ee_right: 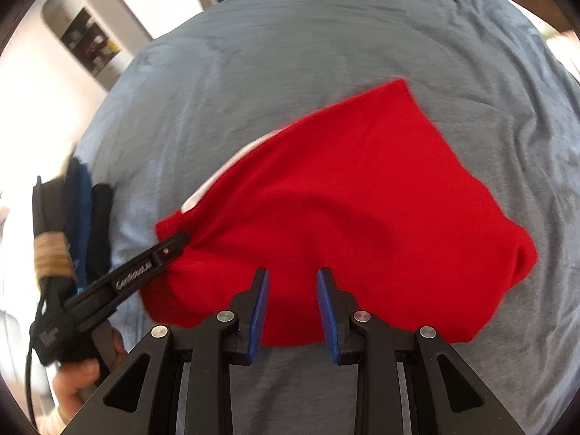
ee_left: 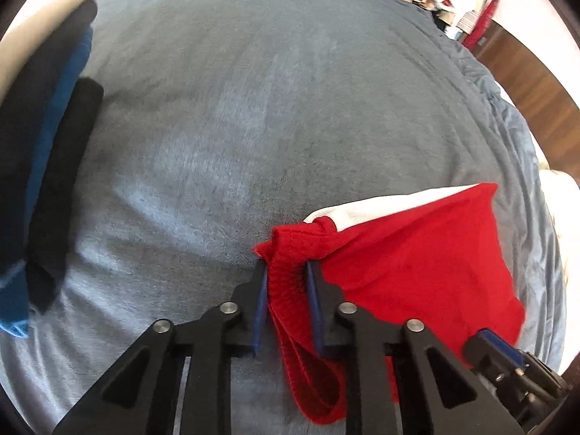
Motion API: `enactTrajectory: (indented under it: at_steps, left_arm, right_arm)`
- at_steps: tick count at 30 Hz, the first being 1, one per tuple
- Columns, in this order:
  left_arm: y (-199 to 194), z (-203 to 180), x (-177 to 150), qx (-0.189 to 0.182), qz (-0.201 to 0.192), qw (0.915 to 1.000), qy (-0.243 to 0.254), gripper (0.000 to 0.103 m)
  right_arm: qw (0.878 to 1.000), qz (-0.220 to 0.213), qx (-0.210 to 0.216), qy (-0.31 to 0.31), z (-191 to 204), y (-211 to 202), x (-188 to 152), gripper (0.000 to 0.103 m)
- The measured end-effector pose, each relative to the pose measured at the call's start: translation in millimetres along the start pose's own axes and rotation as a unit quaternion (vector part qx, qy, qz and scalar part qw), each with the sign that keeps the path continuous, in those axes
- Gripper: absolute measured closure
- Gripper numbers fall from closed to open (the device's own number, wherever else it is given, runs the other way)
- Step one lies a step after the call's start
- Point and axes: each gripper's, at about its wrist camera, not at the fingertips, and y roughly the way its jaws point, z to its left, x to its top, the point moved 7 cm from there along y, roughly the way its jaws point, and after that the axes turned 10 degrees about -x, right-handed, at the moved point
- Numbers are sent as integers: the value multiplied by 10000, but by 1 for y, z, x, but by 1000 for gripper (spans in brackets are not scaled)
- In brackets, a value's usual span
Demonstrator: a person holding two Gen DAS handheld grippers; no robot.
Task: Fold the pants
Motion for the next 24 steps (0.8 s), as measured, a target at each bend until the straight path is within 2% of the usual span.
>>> enactTrajectory:
  at_steps: [5, 9, 13, 15, 19, 24]
  left_arm:
    - [-12, -3, 5, -253, 30, 9995, 166, 89]
    - [-22, 0, 5, -446, 40, 9989, 146, 90]
    - [-31, -3, 7, -541, 27, 9983, 200, 91]
    - [-38, -8, 10, -568, -7, 9979, 308, 91]
    - [-50, -26, 16, -484, -80, 9970, 600, 92]
    - [-58, -49, 25, -453, -65, 9969, 646, 92]
  right_arm:
    - [9984, 106, 548, -90, 20, -13, -13, 75]
    - [9964, 256, 796, -117, 35, -16, -24, 72]
    - [9918, 470, 1150, 309, 39, -13, -31, 68]
    - [9937, 394, 1010, 281, 39, -13, -32, 62]
    - [9982, 32, 598, -11, 30, -20, -27, 62]
    - [9998, -210, -29, 64, -15, -18, -10, 62]
